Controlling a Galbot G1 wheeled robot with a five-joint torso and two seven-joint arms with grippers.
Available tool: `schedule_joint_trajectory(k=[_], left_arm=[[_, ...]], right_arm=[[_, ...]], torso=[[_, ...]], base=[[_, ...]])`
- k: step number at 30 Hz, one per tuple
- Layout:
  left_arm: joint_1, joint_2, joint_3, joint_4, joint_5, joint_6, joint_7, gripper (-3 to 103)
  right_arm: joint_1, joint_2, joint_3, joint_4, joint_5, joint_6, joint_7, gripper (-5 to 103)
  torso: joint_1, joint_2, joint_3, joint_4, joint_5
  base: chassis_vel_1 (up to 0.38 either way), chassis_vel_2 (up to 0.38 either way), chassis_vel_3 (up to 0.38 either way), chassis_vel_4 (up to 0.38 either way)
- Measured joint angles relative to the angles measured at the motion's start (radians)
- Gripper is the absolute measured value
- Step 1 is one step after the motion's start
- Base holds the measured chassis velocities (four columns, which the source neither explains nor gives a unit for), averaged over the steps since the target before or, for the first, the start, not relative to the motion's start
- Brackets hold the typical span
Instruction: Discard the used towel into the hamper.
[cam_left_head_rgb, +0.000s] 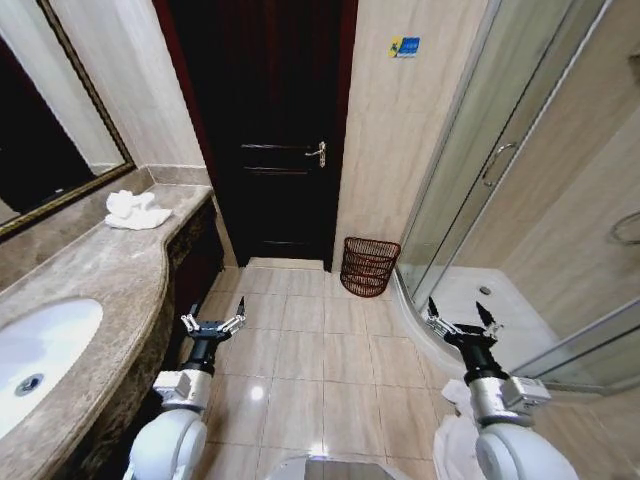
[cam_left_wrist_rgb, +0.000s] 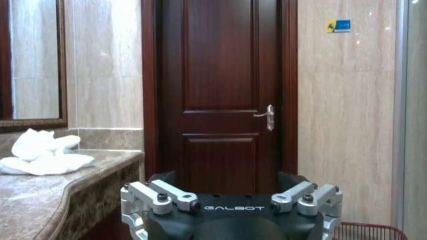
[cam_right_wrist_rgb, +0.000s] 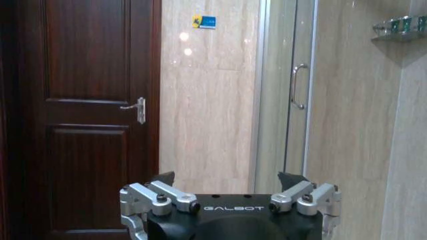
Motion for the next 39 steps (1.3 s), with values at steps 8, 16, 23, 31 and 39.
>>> schedule_joint_trajectory(k=[8, 16, 23, 31, 39], left_arm=[[0.005, 0.003, -0.003, -0.019, 0.0, 0.01, 0.011, 100], [0.019, 0.009, -0.004, -0.025, -0.002, 0.019, 0.026, 100], [0.017, 0.013, -0.001, -0.018, -0.003, 0.024, 0.035, 100], [0.03, -0.026, 0.0, -0.042, -0.015, 0.028, 0.001, 100], [0.033, -0.034, -0.007, -0.058, 0.01, 0.014, -0.028, 100]], right_arm=[[0.01, -0.004, -0.002, 0.004, 0.0, -0.001, 0.0, 100], [0.008, -0.006, -0.001, 0.007, 0.0, -0.002, 0.0, 100], [-0.002, 0.0, -0.002, 0.02, -0.001, -0.002, 0.0, 100], [-0.009, 0.0, 0.002, 0.023, 0.012, -0.002, -0.019, 100], [0.002, -0.001, 0.001, 0.024, 0.025, -0.016, -0.04, 100]], torso=[[0.021, 0.045, 0.024, 0.0, 0.0], [0.042, 0.091, 0.049, 0.0001, 0.0], [0.062, 0.136, 0.073, 0.0001, 0.0], [0.068, 0.149, 0.081, 0.0001, 0.0001], [0.067, 0.148, 0.08, 0.0001, 0.0001]], base=[[0.0, 0.0, 0.0, 0.0], [0.0, 0.0, 0.0, 0.0], [0.0, 0.0, 0.0, 0.0], [0.0, 0.0, 0.0, 0.0], [0.0, 0.0, 0.0, 0.0]])
